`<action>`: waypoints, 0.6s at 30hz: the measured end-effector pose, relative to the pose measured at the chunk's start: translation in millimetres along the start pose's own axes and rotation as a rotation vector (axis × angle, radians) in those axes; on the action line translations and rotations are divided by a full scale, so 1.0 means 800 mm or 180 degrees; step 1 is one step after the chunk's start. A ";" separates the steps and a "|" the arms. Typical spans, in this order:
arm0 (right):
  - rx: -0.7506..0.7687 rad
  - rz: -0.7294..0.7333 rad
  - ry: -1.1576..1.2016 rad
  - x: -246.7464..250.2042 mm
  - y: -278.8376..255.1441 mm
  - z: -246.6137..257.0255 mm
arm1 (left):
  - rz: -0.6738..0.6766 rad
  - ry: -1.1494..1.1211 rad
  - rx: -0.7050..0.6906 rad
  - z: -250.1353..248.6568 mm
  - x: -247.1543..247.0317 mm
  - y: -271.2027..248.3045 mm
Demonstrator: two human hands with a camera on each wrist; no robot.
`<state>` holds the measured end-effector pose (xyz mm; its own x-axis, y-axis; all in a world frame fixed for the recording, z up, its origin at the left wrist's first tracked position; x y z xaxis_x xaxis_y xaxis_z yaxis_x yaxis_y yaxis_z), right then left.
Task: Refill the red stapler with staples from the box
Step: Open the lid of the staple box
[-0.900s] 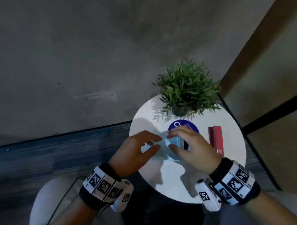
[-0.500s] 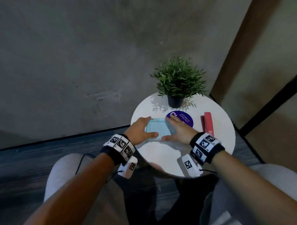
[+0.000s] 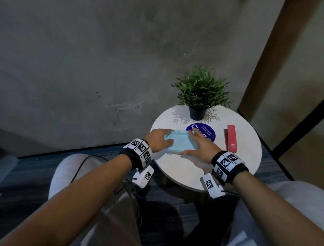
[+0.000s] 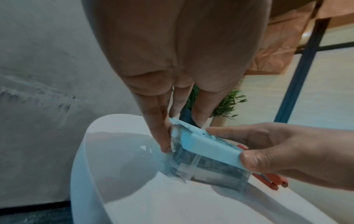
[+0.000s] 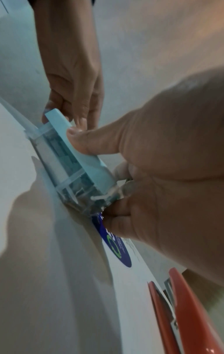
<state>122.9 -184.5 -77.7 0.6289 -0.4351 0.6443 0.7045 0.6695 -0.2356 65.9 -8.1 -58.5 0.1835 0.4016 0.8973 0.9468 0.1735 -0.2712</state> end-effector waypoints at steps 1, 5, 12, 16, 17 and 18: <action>-0.0010 0.0000 0.0054 0.001 -0.001 0.001 | -0.0009 -0.0144 0.0036 0.006 0.000 0.001; 0.0024 -0.0117 0.0093 0.000 -0.005 0.000 | -0.0102 -0.0429 -0.0001 0.011 -0.001 0.004; 0.0047 -0.0136 0.0176 0.003 -0.008 0.004 | -0.0449 -0.0789 -0.0096 0.018 -0.004 0.005; 0.0015 -0.0143 0.0167 0.004 -0.006 0.001 | -0.0382 -0.1148 -0.0094 0.024 -0.005 0.010; 0.0005 -0.0140 0.0157 0.004 -0.006 0.000 | -0.0350 -0.1189 -0.0103 0.027 -0.006 0.012; -0.0007 -0.0128 0.0140 0.005 -0.005 -0.001 | -0.0302 -0.1170 -0.0120 0.028 -0.008 0.015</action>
<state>122.5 -189.5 -74.7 0.6140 -0.4876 0.6207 0.7301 0.6498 -0.2118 70.3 12.0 -75.1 -0.0061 0.6823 0.7310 0.9653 0.1948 -0.1738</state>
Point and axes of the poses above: each hand's wrist, its own y-axis towards the middle knuckle, its own x-axis out of the back of the hand, z = x × y, the point moved 6 cm from there along y, towards the middle knuckle, and after that the axes turned 13 degrees about y, right-handed, at the moved point
